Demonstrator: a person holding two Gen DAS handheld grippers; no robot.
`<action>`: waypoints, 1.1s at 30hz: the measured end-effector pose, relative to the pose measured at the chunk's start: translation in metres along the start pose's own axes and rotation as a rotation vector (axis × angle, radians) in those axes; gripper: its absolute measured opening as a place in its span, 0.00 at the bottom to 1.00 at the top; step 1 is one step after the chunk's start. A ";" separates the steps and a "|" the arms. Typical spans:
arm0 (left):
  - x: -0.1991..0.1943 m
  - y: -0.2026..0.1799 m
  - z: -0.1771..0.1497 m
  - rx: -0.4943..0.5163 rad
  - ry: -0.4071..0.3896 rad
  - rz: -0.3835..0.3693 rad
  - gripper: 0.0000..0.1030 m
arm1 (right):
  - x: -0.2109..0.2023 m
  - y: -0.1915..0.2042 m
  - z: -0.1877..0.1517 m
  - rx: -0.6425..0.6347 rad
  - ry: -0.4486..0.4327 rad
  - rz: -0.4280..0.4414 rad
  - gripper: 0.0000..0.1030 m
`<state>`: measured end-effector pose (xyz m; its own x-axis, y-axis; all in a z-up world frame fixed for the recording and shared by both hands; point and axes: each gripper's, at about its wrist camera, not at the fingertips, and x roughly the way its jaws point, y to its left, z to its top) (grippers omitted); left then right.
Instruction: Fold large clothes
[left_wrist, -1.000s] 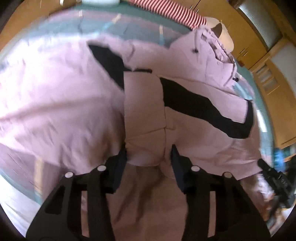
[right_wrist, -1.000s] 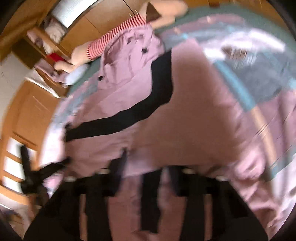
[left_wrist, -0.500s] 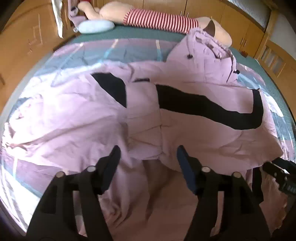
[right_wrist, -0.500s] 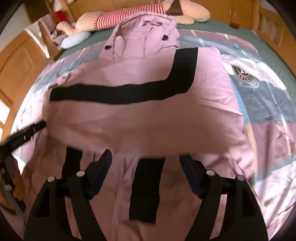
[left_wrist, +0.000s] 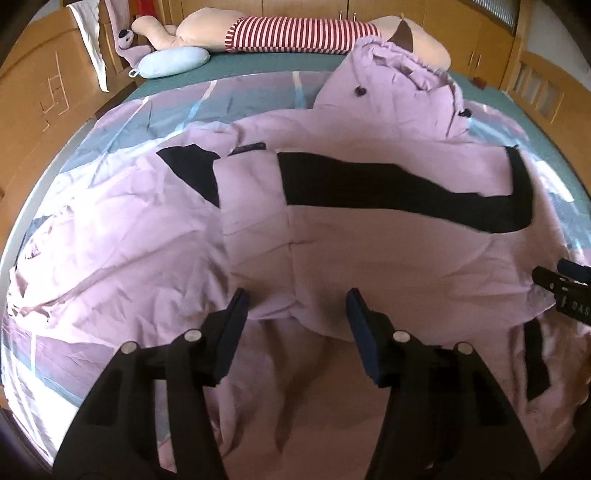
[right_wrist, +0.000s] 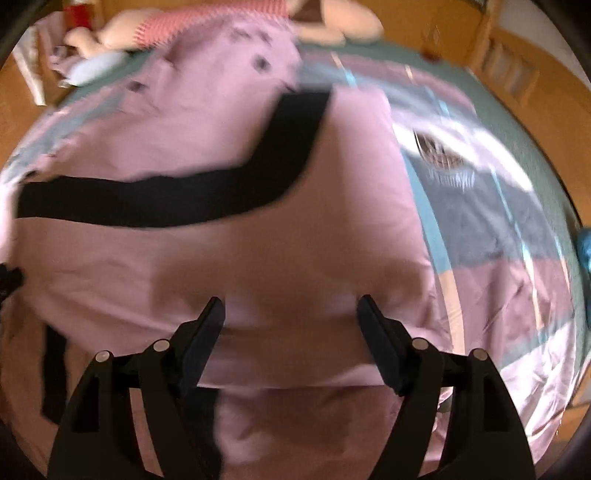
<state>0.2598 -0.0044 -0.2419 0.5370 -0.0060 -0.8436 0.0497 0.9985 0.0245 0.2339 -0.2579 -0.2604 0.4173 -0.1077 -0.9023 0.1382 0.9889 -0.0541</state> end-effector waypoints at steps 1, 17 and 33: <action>0.001 0.000 0.000 0.003 0.002 0.006 0.55 | 0.006 -0.010 0.001 0.035 0.022 -0.001 0.73; 0.012 0.004 -0.005 -0.015 0.048 0.016 0.63 | -0.024 -0.132 -0.008 0.464 -0.030 -0.013 0.87; 0.018 -0.004 -0.010 0.026 0.044 0.055 0.68 | 0.000 -0.043 -0.021 0.200 0.205 0.104 0.85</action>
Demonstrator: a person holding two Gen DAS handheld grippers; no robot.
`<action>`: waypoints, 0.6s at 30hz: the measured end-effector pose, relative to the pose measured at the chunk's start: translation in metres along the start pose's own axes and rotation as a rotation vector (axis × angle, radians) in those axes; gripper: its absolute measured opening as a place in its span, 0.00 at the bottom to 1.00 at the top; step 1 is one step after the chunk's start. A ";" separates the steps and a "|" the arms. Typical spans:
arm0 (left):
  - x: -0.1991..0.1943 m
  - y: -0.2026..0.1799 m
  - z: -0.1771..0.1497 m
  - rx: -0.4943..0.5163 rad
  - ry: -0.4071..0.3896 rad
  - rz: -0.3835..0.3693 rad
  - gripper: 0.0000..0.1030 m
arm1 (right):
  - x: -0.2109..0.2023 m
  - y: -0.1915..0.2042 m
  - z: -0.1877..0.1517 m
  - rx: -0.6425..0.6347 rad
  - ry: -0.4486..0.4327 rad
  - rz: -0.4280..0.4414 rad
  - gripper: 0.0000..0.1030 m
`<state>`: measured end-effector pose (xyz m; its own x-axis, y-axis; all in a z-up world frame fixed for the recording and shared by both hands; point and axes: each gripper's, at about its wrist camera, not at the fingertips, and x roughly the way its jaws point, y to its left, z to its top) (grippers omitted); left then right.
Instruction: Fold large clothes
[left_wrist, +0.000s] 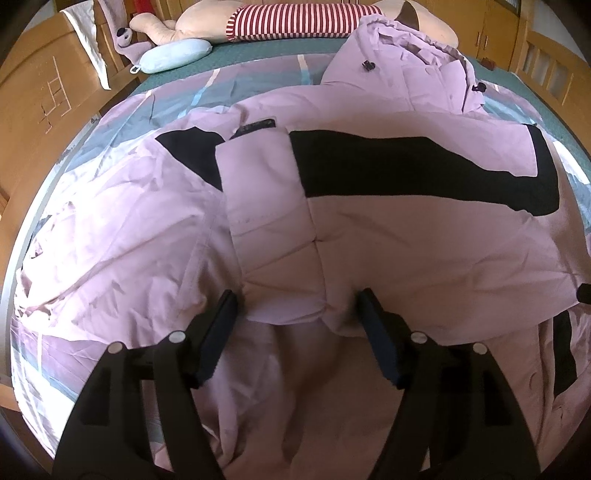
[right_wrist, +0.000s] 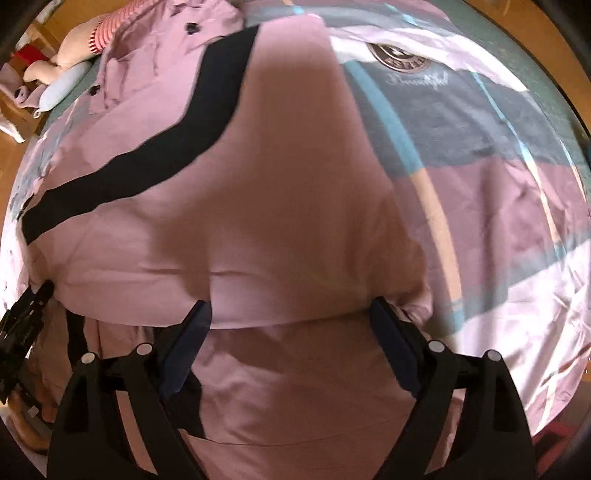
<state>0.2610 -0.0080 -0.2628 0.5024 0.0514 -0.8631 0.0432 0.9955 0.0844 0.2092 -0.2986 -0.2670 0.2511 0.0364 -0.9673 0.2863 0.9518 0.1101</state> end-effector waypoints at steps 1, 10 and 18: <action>0.000 0.000 0.000 0.000 0.000 0.001 0.69 | -0.001 -0.003 0.001 0.018 -0.005 -0.005 0.85; 0.001 0.000 -0.002 0.001 0.000 0.003 0.70 | -0.003 -0.004 0.009 0.034 -0.052 0.016 0.85; 0.002 -0.002 -0.003 0.010 0.005 0.008 0.74 | -0.032 0.017 0.006 -0.027 -0.256 -0.093 0.84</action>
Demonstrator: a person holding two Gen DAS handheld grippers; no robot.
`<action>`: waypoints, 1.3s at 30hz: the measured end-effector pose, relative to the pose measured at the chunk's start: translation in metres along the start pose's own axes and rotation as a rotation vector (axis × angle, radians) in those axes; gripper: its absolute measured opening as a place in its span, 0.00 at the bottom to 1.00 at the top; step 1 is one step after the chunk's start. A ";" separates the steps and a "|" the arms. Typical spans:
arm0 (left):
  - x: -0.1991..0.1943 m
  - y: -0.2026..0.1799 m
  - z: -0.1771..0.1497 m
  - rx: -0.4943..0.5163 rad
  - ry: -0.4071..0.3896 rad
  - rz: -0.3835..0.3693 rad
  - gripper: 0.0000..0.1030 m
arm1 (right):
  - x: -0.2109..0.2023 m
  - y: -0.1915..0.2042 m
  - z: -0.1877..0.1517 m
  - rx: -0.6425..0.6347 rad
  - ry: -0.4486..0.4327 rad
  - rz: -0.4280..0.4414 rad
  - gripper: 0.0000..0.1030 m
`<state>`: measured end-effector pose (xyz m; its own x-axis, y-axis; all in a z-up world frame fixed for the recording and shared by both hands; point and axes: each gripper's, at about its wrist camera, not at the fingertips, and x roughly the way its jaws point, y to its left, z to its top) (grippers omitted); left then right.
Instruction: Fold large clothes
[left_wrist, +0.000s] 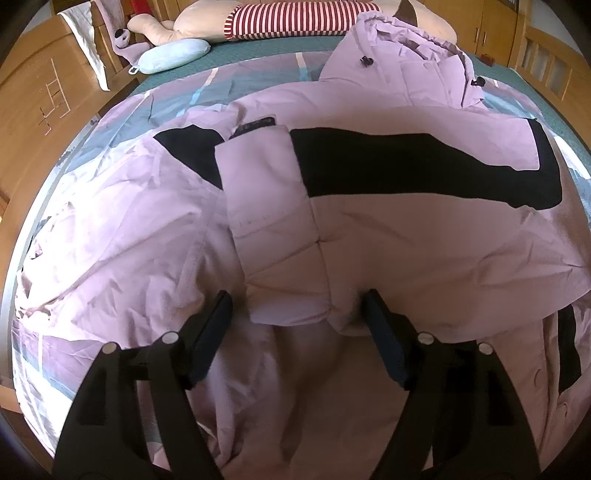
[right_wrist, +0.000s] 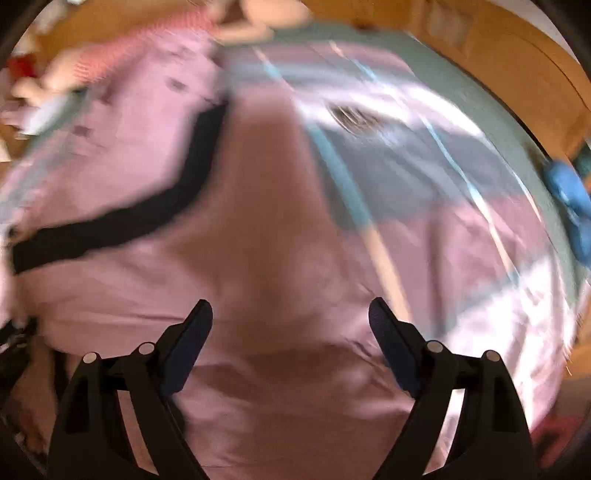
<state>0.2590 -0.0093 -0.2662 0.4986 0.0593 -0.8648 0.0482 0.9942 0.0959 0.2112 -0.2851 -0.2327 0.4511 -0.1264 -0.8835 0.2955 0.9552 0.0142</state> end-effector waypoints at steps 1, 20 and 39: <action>0.000 0.000 0.000 0.000 0.000 0.000 0.74 | -0.003 0.004 -0.003 -0.013 -0.003 0.046 0.84; -0.032 0.245 -0.009 -0.730 0.016 -0.011 0.92 | 0.039 0.016 -0.025 -0.095 0.153 -0.024 0.99; -0.005 0.388 -0.071 -1.095 -0.115 -0.047 0.07 | 0.039 0.027 -0.027 -0.116 0.135 -0.055 0.99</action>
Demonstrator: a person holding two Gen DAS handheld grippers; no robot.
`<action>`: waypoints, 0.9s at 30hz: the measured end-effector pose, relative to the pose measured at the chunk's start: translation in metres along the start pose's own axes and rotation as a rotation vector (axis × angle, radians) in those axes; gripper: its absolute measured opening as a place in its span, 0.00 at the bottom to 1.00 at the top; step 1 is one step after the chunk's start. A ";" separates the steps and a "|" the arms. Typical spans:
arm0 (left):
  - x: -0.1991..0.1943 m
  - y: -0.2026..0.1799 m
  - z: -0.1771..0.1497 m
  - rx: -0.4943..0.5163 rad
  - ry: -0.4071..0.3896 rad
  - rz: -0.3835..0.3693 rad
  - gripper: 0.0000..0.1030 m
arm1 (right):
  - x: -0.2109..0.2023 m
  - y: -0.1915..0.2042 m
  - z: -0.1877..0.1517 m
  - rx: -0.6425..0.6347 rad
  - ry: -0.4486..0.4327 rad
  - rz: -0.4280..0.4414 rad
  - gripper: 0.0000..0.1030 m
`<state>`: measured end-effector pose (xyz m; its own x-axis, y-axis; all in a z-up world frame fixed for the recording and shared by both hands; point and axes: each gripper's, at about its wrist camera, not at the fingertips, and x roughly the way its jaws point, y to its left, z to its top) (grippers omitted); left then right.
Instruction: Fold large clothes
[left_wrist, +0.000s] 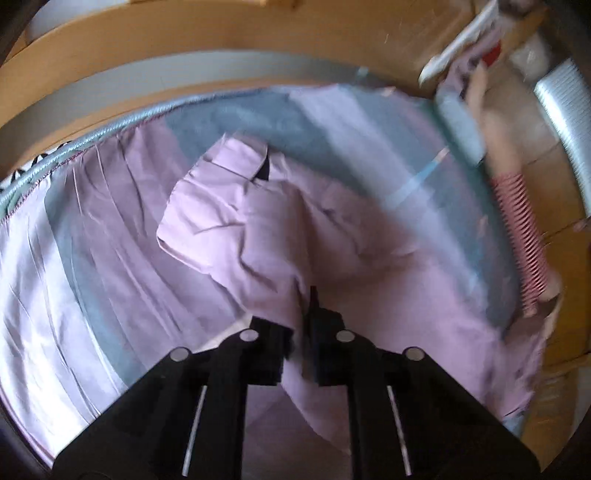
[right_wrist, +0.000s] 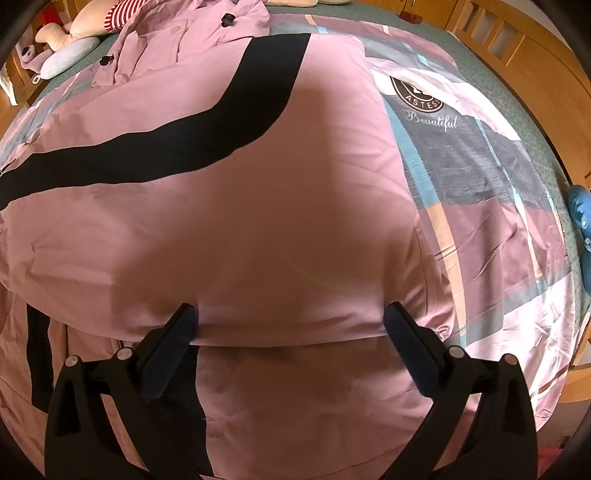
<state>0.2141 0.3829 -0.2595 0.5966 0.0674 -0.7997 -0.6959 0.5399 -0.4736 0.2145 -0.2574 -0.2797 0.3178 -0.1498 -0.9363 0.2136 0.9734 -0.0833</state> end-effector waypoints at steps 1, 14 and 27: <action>-0.008 -0.001 0.000 -0.013 -0.021 -0.038 0.07 | 0.000 0.000 0.000 -0.001 0.000 -0.001 0.99; -0.118 -0.224 -0.212 0.771 0.190 -0.816 0.08 | -0.005 -0.007 0.002 0.057 -0.006 0.045 0.99; -0.107 -0.255 -0.311 1.159 0.319 -0.693 0.88 | -0.035 -0.071 -0.007 0.463 -0.069 0.893 0.99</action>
<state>0.2033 -0.0225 -0.1679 0.4546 -0.6053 -0.6535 0.5202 0.7759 -0.3568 0.1816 -0.3203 -0.2438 0.5868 0.5772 -0.5679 0.2043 0.5731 0.7936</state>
